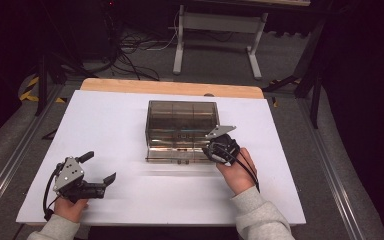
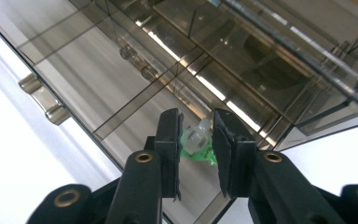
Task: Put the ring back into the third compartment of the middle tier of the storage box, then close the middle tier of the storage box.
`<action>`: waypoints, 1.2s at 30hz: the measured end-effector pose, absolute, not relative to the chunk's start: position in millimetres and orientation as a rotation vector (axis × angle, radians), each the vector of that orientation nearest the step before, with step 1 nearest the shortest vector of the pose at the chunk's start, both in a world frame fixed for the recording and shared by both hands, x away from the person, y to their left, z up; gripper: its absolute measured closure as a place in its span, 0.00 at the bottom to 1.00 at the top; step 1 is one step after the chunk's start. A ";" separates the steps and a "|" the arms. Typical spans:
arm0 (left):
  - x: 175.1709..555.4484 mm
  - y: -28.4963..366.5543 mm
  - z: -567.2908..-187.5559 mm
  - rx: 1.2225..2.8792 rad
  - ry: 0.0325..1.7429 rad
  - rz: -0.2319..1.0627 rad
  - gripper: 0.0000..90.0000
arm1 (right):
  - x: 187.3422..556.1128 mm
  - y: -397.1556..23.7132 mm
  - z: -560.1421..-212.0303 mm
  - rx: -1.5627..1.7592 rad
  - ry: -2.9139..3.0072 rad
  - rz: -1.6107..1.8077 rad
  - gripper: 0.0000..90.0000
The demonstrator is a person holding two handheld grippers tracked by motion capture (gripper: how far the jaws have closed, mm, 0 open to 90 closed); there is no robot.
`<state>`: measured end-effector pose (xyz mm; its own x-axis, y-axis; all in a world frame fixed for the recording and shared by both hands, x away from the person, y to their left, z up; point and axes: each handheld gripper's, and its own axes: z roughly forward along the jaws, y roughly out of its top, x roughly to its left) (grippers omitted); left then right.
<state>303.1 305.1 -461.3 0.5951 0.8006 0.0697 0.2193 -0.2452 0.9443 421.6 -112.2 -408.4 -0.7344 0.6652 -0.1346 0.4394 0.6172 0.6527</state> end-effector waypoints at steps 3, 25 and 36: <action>303.0 305.1 -461.2 1.772 0.835 0.692 0.00 | 420.1 -113.8 -404.2 0.880 2.463 0.873 0.81; 302.5 305.0 -461.2 1.774 0.836 0.689 0.00 | 397.0 -101.5 -382.8 0.664 2.512 0.967 1.00; 302.6 304.9 -461.2 1.773 0.837 0.689 0.00 | 392.3 -95.5 -383.8 0.555 2.577 0.969 1.00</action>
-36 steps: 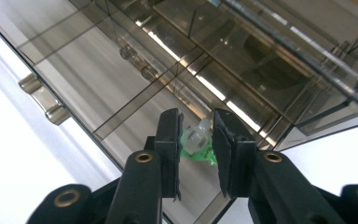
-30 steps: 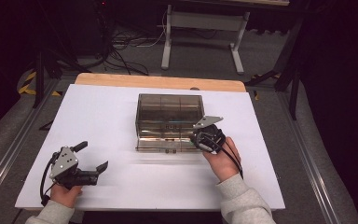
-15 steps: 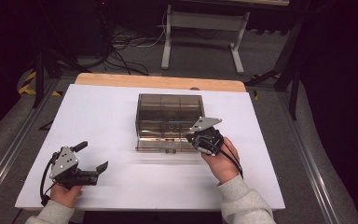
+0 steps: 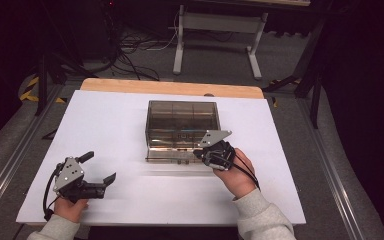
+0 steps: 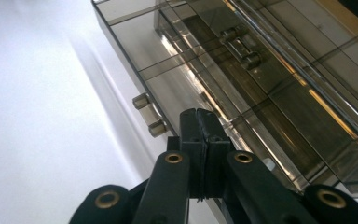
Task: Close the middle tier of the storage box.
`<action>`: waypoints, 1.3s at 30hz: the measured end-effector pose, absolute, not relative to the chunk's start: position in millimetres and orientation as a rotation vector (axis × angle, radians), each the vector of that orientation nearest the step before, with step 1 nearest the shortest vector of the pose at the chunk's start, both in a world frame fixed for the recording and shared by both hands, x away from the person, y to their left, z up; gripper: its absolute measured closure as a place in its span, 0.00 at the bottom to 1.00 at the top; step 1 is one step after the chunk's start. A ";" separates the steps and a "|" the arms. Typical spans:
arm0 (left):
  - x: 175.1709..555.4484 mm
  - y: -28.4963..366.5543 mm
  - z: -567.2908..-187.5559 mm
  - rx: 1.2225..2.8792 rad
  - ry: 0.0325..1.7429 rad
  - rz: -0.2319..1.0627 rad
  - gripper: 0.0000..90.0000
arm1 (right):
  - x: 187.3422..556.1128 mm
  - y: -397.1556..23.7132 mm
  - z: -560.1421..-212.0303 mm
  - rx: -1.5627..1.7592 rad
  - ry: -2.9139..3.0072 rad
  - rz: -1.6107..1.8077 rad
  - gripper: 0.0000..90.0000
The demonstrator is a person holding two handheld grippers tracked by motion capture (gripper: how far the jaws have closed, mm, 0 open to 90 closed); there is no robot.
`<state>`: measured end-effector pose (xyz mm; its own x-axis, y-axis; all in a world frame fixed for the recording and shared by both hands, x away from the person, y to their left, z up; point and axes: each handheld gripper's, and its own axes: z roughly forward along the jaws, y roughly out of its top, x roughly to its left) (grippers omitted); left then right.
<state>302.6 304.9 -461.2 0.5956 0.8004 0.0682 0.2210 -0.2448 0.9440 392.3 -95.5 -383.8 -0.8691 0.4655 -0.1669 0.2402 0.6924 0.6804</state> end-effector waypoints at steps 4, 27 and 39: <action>302.7 304.9 -461.2 1.774 0.837 0.689 0.00 | 391.4 -94.1 -384.1 0.523 2.596 0.969 1.00; 302.7 304.9 -461.2 1.774 0.837 0.689 0.00 | 388.7 -75.5 -402.7 0.361 2.754 0.768 0.99; 302.7 304.8 -461.2 1.773 0.839 0.688 0.00 | 393.8 -70.9 -412.9 0.369 2.794 0.683 1.00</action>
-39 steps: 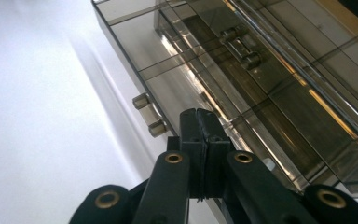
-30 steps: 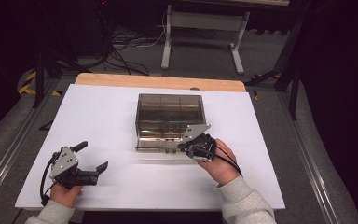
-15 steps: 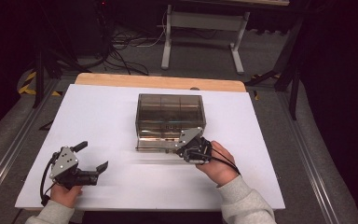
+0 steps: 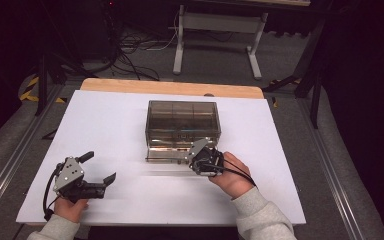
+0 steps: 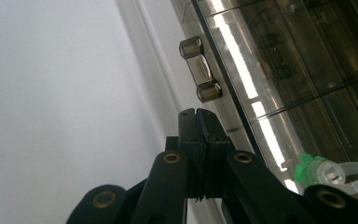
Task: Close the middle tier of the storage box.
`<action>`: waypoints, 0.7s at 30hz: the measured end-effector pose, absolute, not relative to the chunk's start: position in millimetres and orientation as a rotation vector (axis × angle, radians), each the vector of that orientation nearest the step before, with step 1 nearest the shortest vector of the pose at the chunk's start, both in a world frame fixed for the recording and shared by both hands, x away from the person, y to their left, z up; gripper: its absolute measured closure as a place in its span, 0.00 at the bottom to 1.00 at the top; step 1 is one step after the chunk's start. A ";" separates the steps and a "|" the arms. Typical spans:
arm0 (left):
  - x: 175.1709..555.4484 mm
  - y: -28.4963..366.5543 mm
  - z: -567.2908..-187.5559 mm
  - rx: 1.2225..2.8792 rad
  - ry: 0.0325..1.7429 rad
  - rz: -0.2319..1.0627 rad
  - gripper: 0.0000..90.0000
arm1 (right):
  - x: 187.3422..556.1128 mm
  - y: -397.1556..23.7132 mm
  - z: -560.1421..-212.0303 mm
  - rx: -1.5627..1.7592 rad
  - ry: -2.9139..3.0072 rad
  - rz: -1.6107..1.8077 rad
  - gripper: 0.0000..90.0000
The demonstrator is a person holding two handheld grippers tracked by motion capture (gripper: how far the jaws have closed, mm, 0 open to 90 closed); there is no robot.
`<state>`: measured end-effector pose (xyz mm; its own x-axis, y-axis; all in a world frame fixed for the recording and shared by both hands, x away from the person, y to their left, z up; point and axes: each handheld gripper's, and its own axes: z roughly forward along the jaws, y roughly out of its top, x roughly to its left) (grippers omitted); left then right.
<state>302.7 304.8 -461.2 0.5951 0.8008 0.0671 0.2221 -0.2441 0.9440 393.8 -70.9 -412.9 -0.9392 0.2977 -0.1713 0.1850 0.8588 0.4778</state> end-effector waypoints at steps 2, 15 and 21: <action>302.8 304.9 -461.2 1.773 0.838 0.690 0.00 | 394.9 -69.6 -415.0 0.367 2.802 0.672 1.00; 303.0 305.1 -461.2 1.773 0.835 0.692 0.00 | 402.7 -65.8 -422.4 0.380 2.815 0.656 1.00; 303.0 305.1 -461.2 1.773 0.836 0.692 0.00 | 404.4 -66.6 -422.6 0.388 2.811 0.675 1.00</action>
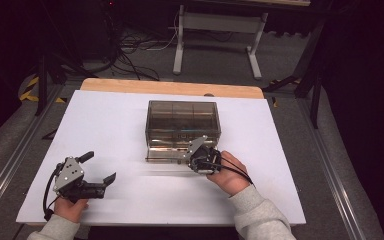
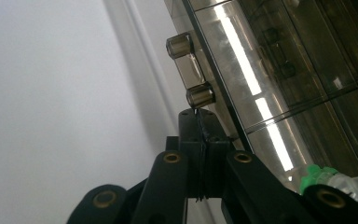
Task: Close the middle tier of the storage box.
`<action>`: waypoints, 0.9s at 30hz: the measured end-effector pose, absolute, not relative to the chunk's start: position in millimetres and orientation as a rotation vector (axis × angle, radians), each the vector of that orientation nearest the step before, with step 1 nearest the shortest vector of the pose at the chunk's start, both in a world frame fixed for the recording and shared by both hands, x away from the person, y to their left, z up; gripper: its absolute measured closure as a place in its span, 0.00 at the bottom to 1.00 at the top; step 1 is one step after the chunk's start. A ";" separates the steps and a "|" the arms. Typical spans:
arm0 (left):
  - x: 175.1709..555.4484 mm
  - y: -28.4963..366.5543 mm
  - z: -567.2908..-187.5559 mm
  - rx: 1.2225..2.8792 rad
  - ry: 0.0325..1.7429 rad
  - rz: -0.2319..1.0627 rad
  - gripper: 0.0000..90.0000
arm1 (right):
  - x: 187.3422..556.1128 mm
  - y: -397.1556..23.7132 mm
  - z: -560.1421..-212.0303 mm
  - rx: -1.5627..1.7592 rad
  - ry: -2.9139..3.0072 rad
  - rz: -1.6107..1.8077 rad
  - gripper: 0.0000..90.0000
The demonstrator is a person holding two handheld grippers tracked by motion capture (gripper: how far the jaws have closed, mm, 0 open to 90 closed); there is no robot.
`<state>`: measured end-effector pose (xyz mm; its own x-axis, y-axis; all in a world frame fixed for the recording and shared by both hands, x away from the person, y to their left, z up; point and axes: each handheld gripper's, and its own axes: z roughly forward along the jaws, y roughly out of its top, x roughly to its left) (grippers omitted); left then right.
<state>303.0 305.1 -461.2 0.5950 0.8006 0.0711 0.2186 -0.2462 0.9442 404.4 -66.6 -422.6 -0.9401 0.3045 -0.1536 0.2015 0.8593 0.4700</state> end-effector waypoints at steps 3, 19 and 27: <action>302.8 304.8 -461.4 1.770 0.838 0.688 0.00 | 404.4 -66.3 -422.8 0.388 2.809 0.675 1.00; 302.8 304.8 -461.4 1.771 0.837 0.688 0.00 | 404.9 -67.2 -421.7 0.397 2.797 0.696 1.00; 302.9 305.1 -461.1 1.776 0.836 0.690 0.00 | 406.2 -69.7 -419.9 0.426 2.751 0.730 1.00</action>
<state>302.9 305.1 -461.1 0.5962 0.7997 0.0711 0.2207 -0.2484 0.9432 406.2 -69.7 -419.9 -0.9225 0.3440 -0.1753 0.2118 0.8305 0.5151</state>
